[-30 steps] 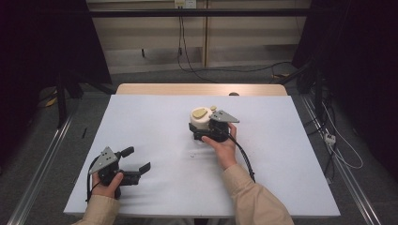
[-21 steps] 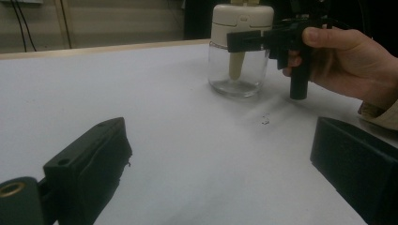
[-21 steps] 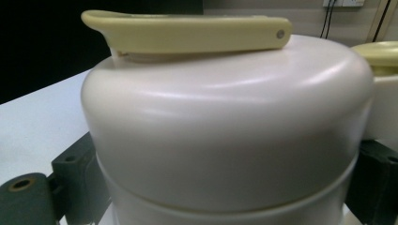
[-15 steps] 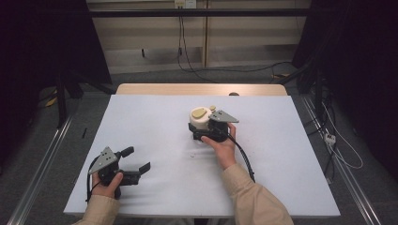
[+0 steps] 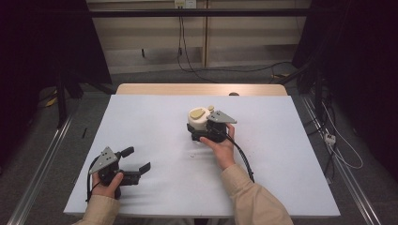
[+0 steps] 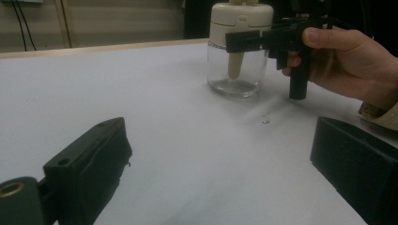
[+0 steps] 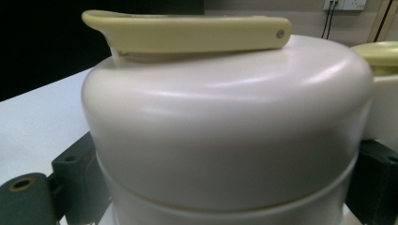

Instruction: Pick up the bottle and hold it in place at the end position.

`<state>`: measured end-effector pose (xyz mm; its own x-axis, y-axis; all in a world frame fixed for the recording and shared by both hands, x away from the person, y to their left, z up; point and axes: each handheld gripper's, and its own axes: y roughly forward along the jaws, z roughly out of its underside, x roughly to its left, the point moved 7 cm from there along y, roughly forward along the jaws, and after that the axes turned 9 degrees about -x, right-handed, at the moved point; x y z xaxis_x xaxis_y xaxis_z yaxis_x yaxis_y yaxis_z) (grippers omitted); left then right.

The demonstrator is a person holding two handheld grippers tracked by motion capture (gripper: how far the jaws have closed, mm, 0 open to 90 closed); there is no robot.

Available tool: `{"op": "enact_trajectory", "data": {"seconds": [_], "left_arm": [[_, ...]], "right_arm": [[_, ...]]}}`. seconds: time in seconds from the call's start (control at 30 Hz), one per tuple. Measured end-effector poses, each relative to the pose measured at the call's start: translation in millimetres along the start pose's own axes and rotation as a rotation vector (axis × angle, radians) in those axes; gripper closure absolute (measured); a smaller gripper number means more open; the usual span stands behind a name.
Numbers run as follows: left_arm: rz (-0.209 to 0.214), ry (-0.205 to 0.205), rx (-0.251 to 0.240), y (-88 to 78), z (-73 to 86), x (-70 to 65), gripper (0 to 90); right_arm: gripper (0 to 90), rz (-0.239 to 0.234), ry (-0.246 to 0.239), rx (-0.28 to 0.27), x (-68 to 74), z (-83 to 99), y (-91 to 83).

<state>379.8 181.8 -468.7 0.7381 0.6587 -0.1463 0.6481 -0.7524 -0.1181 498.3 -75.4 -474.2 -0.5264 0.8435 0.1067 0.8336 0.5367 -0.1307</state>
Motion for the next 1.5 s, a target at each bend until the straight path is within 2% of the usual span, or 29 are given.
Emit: {"op": "enact_trajectory", "data": {"seconds": [0.23,0.57,0.83,1.1,1.27,1.5], "left_arm": [[0.001,0.000,0.001,0.3,0.1,-0.8,4.2],[0.010,-0.001,0.003,1.8,0.4,-3.2,4.2],[0.001,-0.004,-0.002,3.7,-1.0,-1.1,4.1],[-0.036,-0.014,-0.001,13.9,-5.2,-0.2,3.8],[-0.030,-0.030,-0.014,18.8,-11.1,-1.5,3.7],[-0.033,-0.026,0.021,32.8,-15.2,-3.9,4.1]], "right_arm": [[6.8,-0.002,-0.035,0.009,2.9,2.2,-3.4],[6.6,0.002,-0.006,0.020,1.3,5.1,-8.2],[6.6,-0.002,-0.008,0.025,0.9,5.3,-8.7],[6.6,-0.006,-0.009,0.029,0.7,5.3,-8.8],[6.6,-0.007,-0.008,0.030,0.8,5.3,-8.8],[6.6,-0.009,-0.008,0.032,0.7,5.4,-8.8]]}}
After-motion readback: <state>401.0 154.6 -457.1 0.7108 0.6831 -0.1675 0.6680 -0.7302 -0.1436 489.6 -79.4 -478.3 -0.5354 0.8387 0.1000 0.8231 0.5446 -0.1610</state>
